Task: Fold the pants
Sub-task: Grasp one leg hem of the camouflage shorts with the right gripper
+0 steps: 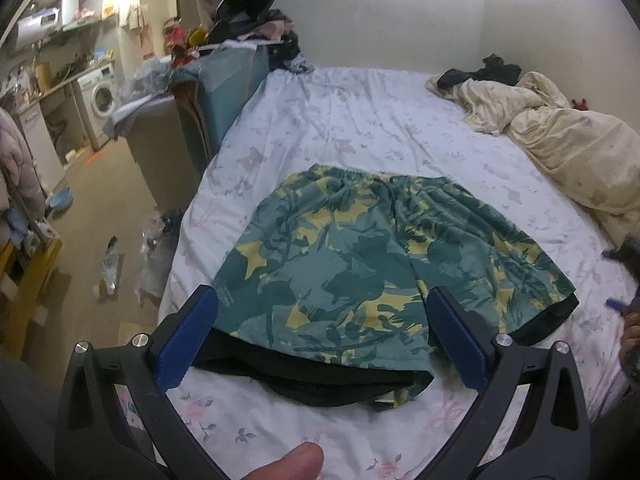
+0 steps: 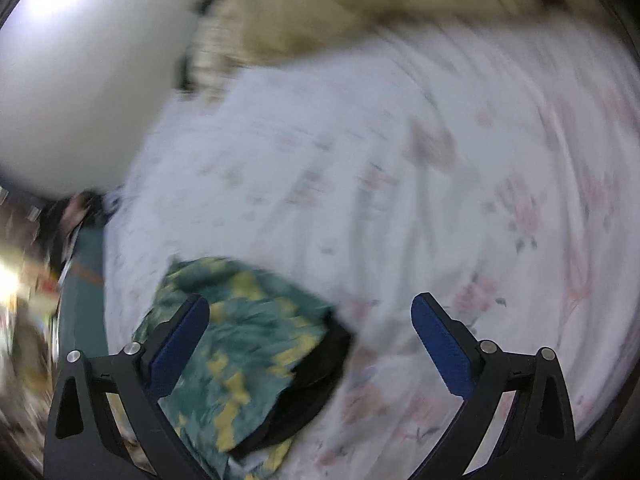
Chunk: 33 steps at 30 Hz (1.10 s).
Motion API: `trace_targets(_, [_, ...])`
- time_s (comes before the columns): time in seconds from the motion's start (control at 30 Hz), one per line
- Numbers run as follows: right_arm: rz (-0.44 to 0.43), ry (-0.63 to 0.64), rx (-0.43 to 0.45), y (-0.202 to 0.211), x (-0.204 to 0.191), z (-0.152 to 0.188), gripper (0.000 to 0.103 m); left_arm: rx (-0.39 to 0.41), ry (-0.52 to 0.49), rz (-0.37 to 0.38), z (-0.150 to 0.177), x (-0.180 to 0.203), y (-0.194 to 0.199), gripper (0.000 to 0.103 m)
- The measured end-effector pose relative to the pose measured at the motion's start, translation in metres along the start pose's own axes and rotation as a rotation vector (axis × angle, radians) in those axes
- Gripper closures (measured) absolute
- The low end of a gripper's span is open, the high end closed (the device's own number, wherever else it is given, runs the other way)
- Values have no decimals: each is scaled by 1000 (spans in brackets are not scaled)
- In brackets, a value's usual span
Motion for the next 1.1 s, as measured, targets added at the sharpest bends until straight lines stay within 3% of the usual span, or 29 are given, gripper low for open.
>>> trace_targets(0.07, [34,-25,-76,-27,11,2,14,-26,16,7,1,-3,-6,0])
trace_targets(0.17, [42,10,-134,-52,2,12,15,-50,23,10,3,-3,-11,0])
trace_targets(0.27, [86,96,-159,-71,-12,21,16,-54,11,-3,3,-3,-11,0])
trace_targets(0.37, [113,145,-164,-81,-16,25,24,-58,14,-7,6,-6,-13,0])
trace_targets(0.43, [119,163,-153,-81,-19,24,31,-62,18,-7,6,-7,-14,0])
trace_targets(0.5, [78,166,-159,-82,-27,24,46,-64,19,-7,6,-7,-14,0])
trace_targets(0.67, [64,223,-206,-92,-41,35,49,-56,0,-8,6,-4,-13,0])
trace_targets(0.73, [68,246,-230,-97,-44,40,75,-52,-12,-9,6,-1,-12,0])
trace_targets(0.77, [64,266,-235,-97,-47,43,95,-49,-17,-10,5,-1,-11,0])
trace_targets(0.83, [55,283,-199,-91,-53,41,96,-44,-21,-12,5,0,-10,0])
trace_targets(0.97, [-70,348,-93,-62,-91,35,102,-51,-12,-11,5,-2,-9,0])
trace_targets(1.1, [-271,476,-51,-29,-153,58,102,-73,-14,-10,-1,-7,-13,0])
Point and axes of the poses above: each gripper's, at about its wrist camera, not at the fingertips, and y roughly against the way its jaws point, x to its right, z to its underside, the point moved 10 cm from there along -y, roughly the way its jaws point, and after that the axes turned 6 degrees about -x, right-handed, at the moved point
